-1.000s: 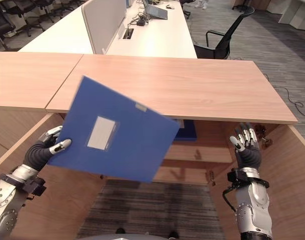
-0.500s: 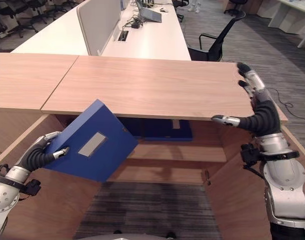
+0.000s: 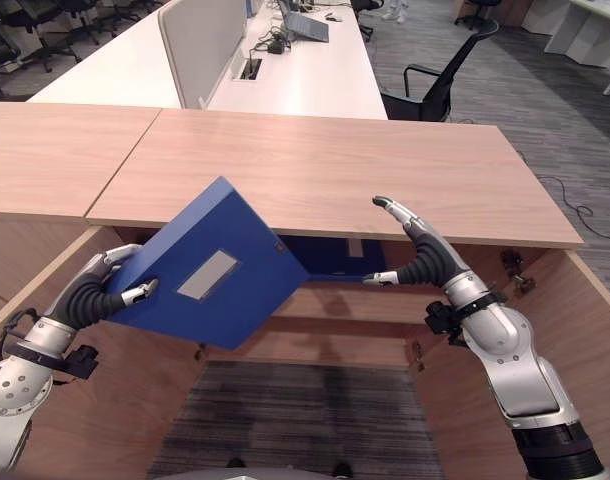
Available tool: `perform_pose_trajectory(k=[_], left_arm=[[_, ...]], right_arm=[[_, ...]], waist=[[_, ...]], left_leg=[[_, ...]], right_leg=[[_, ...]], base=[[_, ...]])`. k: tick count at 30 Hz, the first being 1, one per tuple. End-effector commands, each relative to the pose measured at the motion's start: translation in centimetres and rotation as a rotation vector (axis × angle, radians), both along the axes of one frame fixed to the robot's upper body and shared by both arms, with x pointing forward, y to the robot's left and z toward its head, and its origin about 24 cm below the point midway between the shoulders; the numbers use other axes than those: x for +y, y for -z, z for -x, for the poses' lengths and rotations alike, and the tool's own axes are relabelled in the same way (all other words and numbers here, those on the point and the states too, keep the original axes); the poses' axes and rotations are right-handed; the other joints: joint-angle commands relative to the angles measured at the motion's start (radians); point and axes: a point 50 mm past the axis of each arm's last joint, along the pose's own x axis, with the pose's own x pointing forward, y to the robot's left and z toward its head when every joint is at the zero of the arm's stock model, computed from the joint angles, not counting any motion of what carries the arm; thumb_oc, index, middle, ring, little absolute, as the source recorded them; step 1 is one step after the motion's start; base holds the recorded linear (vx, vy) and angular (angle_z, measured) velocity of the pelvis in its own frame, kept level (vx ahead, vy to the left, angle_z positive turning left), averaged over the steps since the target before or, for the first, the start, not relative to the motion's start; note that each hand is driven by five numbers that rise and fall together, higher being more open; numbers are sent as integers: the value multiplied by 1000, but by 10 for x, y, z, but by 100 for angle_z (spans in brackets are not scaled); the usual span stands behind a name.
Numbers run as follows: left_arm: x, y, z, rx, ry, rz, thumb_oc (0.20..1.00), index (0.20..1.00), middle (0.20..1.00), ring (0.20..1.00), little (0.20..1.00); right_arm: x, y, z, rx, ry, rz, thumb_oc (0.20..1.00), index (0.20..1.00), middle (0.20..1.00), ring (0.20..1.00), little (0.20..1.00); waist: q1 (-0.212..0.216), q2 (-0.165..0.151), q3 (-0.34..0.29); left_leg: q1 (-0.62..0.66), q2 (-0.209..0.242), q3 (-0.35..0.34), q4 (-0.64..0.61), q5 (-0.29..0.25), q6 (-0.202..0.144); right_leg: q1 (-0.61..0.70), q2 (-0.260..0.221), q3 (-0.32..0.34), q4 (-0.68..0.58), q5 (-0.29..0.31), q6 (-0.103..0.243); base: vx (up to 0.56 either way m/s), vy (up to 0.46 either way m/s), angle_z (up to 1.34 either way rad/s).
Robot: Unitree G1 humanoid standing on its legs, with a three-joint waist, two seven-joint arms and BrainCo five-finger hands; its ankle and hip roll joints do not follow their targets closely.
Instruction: Put the empty folder in the office cabinet
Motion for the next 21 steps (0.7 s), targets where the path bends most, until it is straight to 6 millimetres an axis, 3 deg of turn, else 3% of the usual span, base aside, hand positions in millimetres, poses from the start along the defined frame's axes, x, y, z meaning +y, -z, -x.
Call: perform_pose_trajectory(k=[1,5,12,21], left_arm=[[-15,-57,-4,-294,133,92,200,200,200,200,200],[-27,-62,-3,-291,230,99,200,200,200,200,200],[-45,-71,-1,-271,391,91,200,200,200,200,200],[-61,-68,-5,-212,502,69,200,200,200,200,200]], right_arm=[[19,-19,-14,-78,-90,-33,1000,1000,1000,1000,1000],[30,-12,-26,-42,-123,-53,1000,1000,1000,1000,1000],[47,-15,-39,-55,-169,-72,1000,1000,1000,1000,1000],[60,-25,-41,-87,-229,-85,1000,1000,1000,1000,1000]], waist=[[4,-40,-20],[11,-40,-21],[16,-42,-24],[11,-44,-24]], left_leg=[[43,-15,-2,2,-123,19],[43,-15,-3,2,-122,18],[46,-11,-2,2,-120,15],[42,-9,-3,2,-117,12]], right_leg=[[-51,-18,28,-1,1,52],[-49,-18,26,-1,0,51],[-47,-16,27,-1,0,49],[-50,-15,25,-1,2,50]], base=[[0,0,0],[0,0,0],[-1,-1,0],[0,0,0]])
